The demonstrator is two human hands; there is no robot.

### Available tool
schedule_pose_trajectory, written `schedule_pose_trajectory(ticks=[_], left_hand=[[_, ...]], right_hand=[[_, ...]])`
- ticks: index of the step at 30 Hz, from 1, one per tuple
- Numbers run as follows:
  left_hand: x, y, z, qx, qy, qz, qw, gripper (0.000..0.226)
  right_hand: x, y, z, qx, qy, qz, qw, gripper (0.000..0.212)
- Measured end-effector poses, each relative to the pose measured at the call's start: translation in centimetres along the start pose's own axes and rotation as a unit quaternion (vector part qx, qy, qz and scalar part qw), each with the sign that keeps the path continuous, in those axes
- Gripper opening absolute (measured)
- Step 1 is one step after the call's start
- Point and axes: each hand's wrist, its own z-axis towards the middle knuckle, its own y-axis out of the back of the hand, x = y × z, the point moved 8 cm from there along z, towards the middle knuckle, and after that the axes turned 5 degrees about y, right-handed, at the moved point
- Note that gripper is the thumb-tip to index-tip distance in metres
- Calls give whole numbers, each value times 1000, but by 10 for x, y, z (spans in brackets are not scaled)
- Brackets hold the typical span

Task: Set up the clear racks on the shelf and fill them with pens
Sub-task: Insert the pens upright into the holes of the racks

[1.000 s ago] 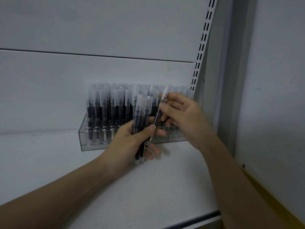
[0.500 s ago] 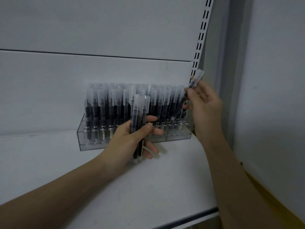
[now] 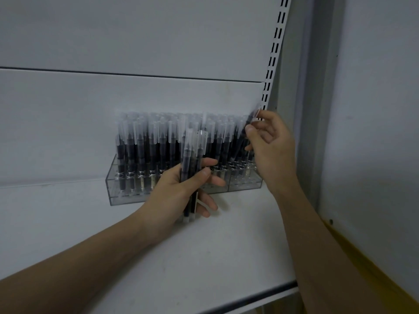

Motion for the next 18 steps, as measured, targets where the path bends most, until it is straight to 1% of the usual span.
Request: schedule_pose_trajectory(ticks=[8,11,14,18], left_hand=[[-1,1,0,-1,-2,0,1000,30],[-1,0,0,1,0,2,1000,32],[0,1,1,-1,2,4,1000,29],[0,0,0,3,2,5,1000,34]], right_hand=[[1,-3,0,12,8,-14,1000,24],[-9,-11,-2,64,-5,-81,995,22],[-25,-19,-6,116,-47,-142,982,18],[-28,-12,-5,100,-58,-188,975,13]])
